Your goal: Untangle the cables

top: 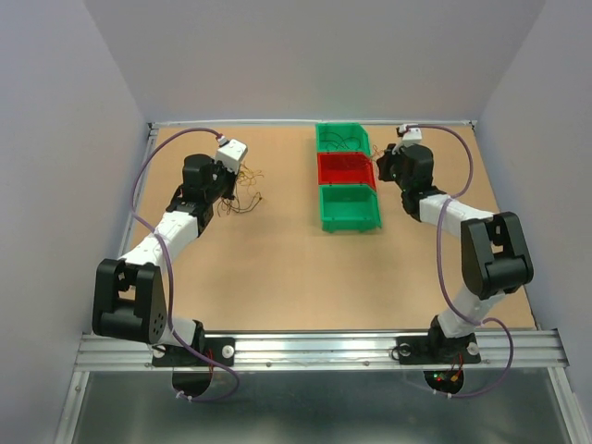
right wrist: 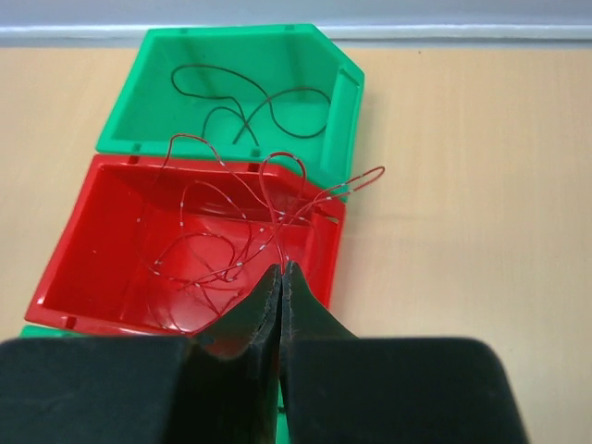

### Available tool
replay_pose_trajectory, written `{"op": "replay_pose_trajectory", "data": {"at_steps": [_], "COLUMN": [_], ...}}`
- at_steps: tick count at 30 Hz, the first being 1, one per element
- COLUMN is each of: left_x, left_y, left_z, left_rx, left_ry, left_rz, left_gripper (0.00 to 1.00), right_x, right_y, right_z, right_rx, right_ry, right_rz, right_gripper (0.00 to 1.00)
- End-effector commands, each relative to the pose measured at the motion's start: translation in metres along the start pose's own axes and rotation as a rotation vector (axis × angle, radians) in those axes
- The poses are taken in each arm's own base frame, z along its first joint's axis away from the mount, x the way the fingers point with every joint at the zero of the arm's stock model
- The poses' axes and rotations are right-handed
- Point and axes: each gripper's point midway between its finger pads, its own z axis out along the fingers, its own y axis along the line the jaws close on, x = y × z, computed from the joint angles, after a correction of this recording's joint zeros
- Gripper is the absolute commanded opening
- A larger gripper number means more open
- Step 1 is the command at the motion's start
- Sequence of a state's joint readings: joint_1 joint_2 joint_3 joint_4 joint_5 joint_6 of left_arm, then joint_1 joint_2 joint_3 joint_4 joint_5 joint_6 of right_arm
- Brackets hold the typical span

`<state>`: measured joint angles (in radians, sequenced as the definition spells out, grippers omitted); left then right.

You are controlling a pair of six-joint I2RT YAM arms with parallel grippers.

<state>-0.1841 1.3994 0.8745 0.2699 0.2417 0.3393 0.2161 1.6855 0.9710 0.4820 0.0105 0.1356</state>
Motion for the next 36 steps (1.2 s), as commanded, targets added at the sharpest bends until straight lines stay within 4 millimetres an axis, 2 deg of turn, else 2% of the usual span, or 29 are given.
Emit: {"op": "replay_pose_trajectory", "data": {"at_steps": [1, 2, 4, 5, 8, 9, 10, 13, 23, 28, 32, 34, 36], "left_x": [-0.014, -0.014, -0.014, -0.013, -0.013, -0.013, -0.013, -0.013, -0.013, -0.013, -0.013, -0.013, -0.013], "left_y": [0.003, 0.003, 0.002, 0.002, 0.001, 0.001, 0.001, 0.001, 0.000, -0.001, -0.002, -0.003, -0.004], "left_z": [-0.002, -0.002, -0.001, -0.001, 0.000, 0.000, 0.000, 0.000, 0.000, 0.001, 0.001, 0.001, 0.002], "left_rx": [-0.017, -0.016, -0.014, -0.015, -0.014, -0.015, -0.016, -0.016, -0.018, -0.017, -0.012, -0.008, -0.007], "left_ry": [-0.039, -0.039, -0.038, -0.036, -0.033, -0.034, -0.032, -0.032, -0.028, -0.027, -0.025, -0.023, -0.023], "left_rz": [0.021, 0.023, 0.022, 0.023, 0.023, 0.024, 0.025, 0.027, 0.028, 0.031, 0.033, 0.036, 0.037], "left_gripper": [0.16, 0.16, 0.17, 0.17, 0.16, 0.17, 0.17, 0.17, 0.17, 0.17, 0.17, 0.17, 0.17], "right_x": [-0.010, -0.016, -0.007, -0.013, 0.003, -0.004, 0.010, 0.021, 0.054, 0.063, 0.080, 0.076, 0.092], "right_y": [0.005, 0.006, 0.013, 0.016, 0.020, 0.022, 0.021, 0.024, 0.044, 0.046, 0.054, 0.052, 0.051], "right_z": [0.009, 0.012, 0.019, 0.024, 0.037, 0.043, 0.049, 0.060, 0.057, 0.063, 0.068, 0.076, 0.075], "right_rx": [-0.122, -0.134, -0.181, -0.194, -0.235, -0.251, -0.252, -0.286, -0.423, -0.400, -0.384, -0.342, -0.316], "right_ry": [0.042, 0.042, 0.074, 0.066, 0.115, 0.107, 0.140, 0.181, 0.313, 0.360, 0.414, 0.402, 0.460], "right_rz": [0.022, 0.023, 0.027, 0.026, 0.036, 0.036, 0.039, 0.047, 0.062, 0.027, -0.007, -0.039, -0.050], "right_gripper": [0.01, 0.00, 0.01, 0.01, 0.01, 0.01, 0.00, 0.01, 0.01, 0.01, 0.01, 0.01, 0.01]}}
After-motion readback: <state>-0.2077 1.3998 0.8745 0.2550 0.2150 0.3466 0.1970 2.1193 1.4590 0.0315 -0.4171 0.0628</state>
